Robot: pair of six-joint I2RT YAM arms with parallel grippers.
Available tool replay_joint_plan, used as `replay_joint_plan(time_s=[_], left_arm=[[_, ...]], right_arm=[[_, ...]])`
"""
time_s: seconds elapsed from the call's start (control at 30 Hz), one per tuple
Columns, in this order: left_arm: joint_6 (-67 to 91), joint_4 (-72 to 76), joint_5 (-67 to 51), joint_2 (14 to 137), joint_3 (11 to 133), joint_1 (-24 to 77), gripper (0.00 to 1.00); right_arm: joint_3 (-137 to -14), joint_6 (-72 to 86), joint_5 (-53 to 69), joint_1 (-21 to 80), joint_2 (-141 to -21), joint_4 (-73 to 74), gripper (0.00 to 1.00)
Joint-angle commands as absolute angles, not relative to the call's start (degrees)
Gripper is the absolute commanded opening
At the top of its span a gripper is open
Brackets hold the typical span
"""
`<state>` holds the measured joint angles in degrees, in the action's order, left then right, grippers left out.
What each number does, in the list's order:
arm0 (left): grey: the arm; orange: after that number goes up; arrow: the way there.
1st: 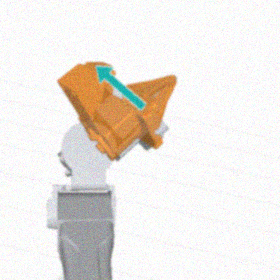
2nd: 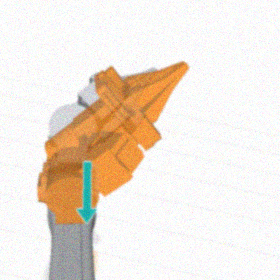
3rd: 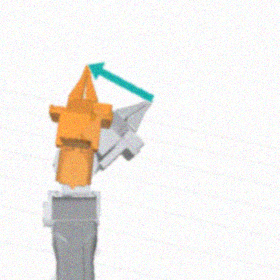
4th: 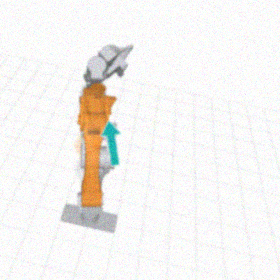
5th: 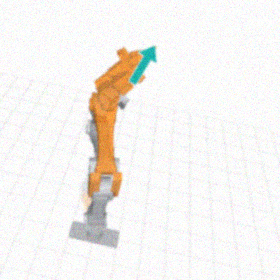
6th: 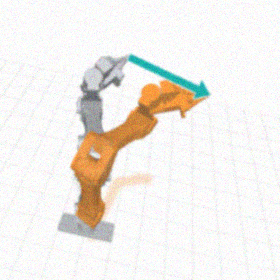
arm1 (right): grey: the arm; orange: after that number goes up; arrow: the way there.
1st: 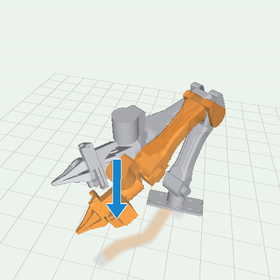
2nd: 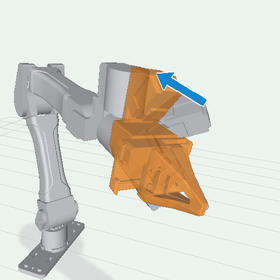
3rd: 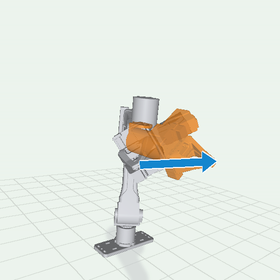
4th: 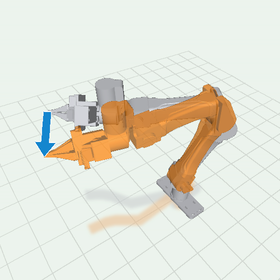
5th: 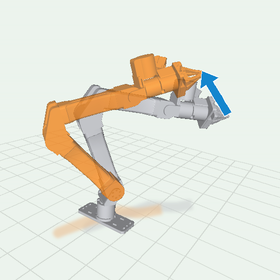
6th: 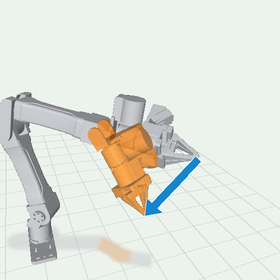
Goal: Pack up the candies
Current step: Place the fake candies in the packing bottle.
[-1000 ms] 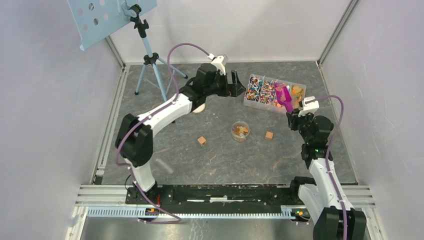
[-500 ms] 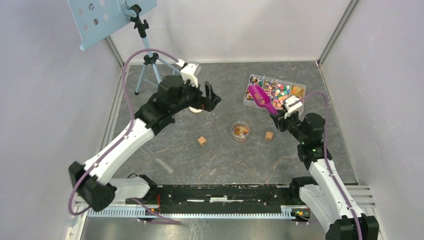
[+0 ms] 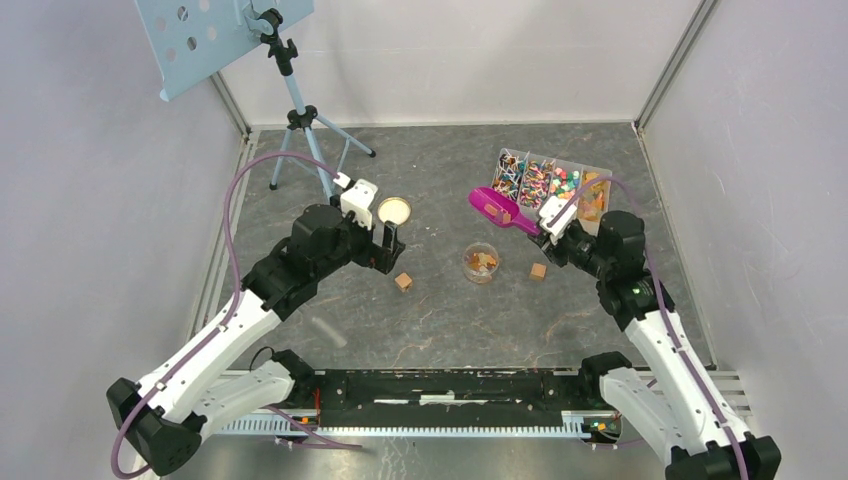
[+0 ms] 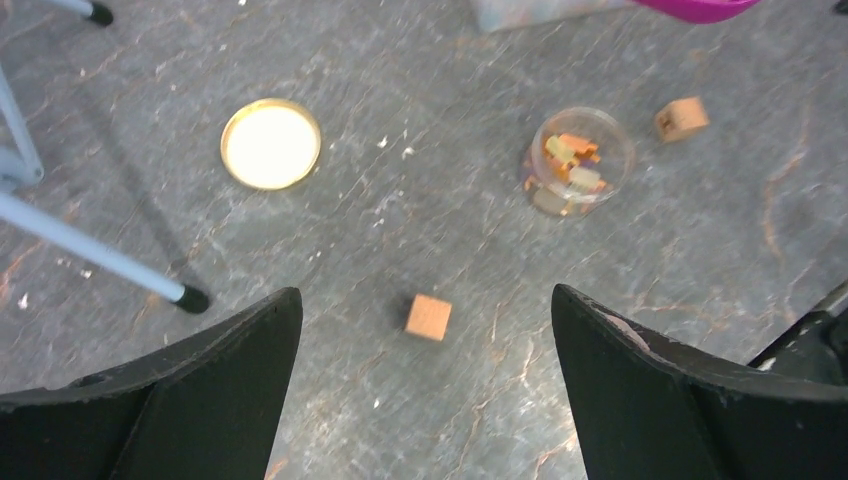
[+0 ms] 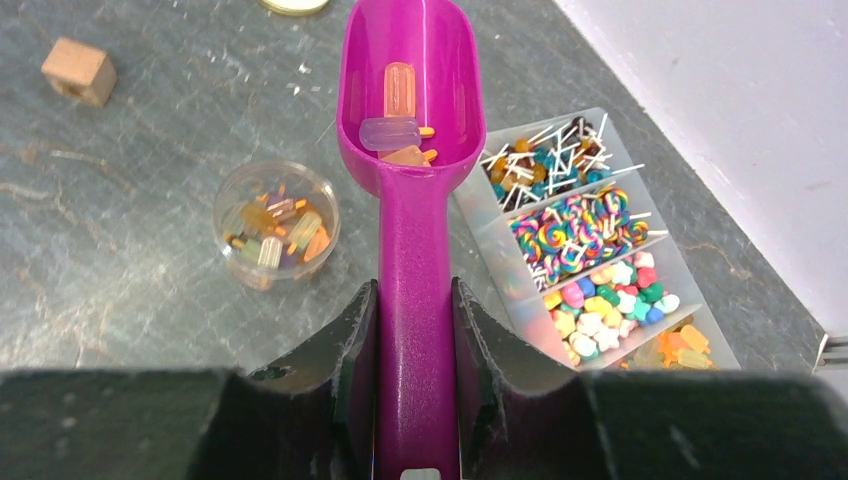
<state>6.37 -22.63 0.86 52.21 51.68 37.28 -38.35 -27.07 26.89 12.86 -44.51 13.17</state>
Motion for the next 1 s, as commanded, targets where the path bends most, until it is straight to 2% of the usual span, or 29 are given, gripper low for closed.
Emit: replay_joint_plan(time_s=[0.0, 0.4, 0.97], left_arm=[[1.7, -22.7, 6.0, 50.7, 50.8, 37.5, 1.00], [1.7, -21.8, 5.5, 50.2, 50.2, 37.6, 1.00], [2.4, -21.8, 4.9, 47.8, 49.7, 37.7, 1.00]], right_arm=[[-40.8, -32.6, 26.9, 13.7, -42.1, 19.0, 0.00], [-41.9, -39.3, 20.5, 18.4, -40.2, 31.5, 0.00], [-51.1, -40.3, 11.4, 24.0, -46.8, 45.8, 0.00]])
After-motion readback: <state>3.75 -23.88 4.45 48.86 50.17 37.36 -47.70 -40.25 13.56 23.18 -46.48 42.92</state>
